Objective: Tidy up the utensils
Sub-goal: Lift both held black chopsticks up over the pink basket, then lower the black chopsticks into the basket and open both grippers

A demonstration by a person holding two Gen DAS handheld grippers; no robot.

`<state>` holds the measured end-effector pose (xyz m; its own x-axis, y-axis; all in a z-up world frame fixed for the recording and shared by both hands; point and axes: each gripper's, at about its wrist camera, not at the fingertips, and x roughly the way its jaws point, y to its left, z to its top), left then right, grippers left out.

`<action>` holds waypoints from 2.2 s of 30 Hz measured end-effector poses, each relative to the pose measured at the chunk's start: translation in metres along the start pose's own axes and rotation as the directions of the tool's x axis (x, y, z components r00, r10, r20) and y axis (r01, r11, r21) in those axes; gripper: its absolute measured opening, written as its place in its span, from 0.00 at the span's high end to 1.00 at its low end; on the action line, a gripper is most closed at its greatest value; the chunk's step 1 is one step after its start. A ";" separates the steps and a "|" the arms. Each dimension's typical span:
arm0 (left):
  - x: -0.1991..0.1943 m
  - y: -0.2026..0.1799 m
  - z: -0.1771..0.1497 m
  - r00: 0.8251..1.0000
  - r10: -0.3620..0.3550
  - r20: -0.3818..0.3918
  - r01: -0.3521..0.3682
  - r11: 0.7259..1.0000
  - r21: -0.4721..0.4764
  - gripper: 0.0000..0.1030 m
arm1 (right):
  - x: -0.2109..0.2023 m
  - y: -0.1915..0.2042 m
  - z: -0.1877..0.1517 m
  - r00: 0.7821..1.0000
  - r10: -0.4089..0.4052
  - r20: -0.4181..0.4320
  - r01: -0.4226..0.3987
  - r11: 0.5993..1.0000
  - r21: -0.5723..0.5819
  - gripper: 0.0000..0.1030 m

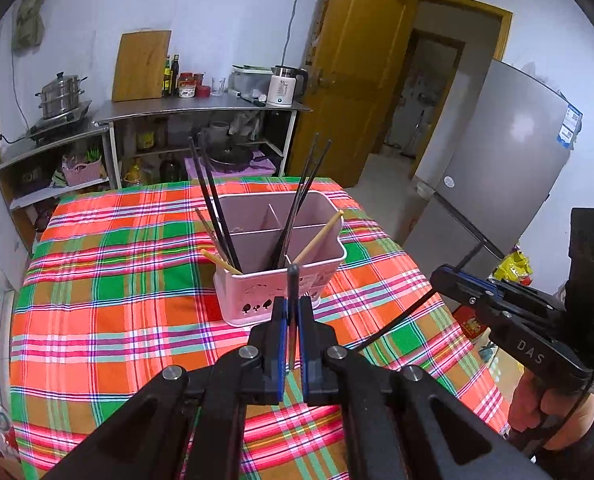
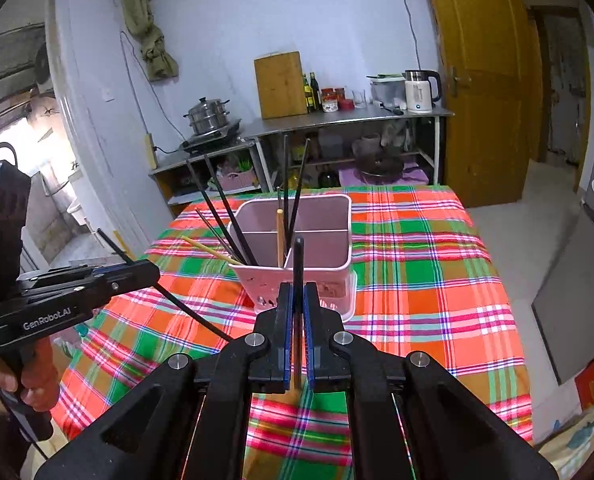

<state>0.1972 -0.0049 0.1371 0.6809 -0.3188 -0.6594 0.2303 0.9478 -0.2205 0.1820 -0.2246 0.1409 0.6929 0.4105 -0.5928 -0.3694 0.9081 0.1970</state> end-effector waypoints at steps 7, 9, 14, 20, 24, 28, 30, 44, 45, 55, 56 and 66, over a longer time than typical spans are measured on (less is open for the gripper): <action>-0.003 0.001 -0.001 1.000 -0.011 -0.004 0.011 1.000 0.006 0.96 | -0.005 0.004 -0.001 1.000 0.001 0.009 -0.001 1.000 -0.021 0.96; -0.005 0.001 -0.001 1.000 -0.010 -0.005 0.010 1.000 0.007 0.96 | -0.007 0.007 -0.001 1.000 0.002 0.013 -0.002 1.000 -0.029 0.96; -0.011 0.004 0.003 1.000 -0.012 0.000 0.012 1.000 0.002 0.96 | -0.009 0.010 0.004 1.000 0.011 0.027 -0.010 0.999 -0.033 0.96; -0.027 0.007 0.021 0.999 -0.011 0.042 0.011 1.000 0.000 0.96 | -0.013 0.014 0.023 0.996 0.029 0.081 -0.026 0.999 -0.032 0.96; -0.039 0.008 0.042 0.996 -0.007 0.084 0.006 1.000 0.005 0.96 | -0.013 0.020 0.038 0.992 0.041 0.122 -0.037 0.999 -0.032 0.96; -0.046 0.008 0.065 0.993 0.002 0.118 -0.003 1.000 0.010 0.96 | -0.012 0.022 0.054 0.986 0.046 0.159 -0.042 0.999 -0.026 0.96; -0.049 0.009 0.075 0.991 0.004 0.134 -0.005 1.000 0.010 0.96 | -0.011 0.024 0.065 0.983 0.043 0.178 -0.039 0.999 -0.028 0.96; -0.025 0.019 0.124 0.984 0.005 0.179 -0.005 1.000 0.000 0.96 | 0.021 0.023 0.097 0.975 0.041 0.217 -0.038 0.999 -0.019 0.96; -0.019 0.022 0.123 0.985 0.004 0.174 -0.003 1.000 -0.004 0.96 | 0.023 0.022 0.097 0.976 0.040 0.215 -0.037 0.999 -0.018 0.96; 0.041 0.040 0.102 0.994 0.005 0.107 -0.002 1.000 -0.029 0.96 | 0.066 0.015 0.083 0.988 0.017 0.156 -0.013 1.000 -0.022 0.96; 0.046 0.041 0.100 0.995 0.006 0.100 -0.003 1.000 -0.030 0.96 | 0.069 0.015 0.081 0.989 0.015 0.149 -0.011 1.000 -0.023 0.96; 0.075 0.054 0.087 0.999 0.006 0.047 -0.005 0.999 -0.032 0.95 | 0.095 0.017 0.069 0.996 0.015 0.083 -0.011 0.999 -0.048 0.96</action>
<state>0.3215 0.0222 0.1381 0.7144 -0.3127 -0.6260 0.2047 0.9489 -0.2404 0.2837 -0.1645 0.1416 0.7366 0.4292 -0.5228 -0.4059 0.8987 0.1659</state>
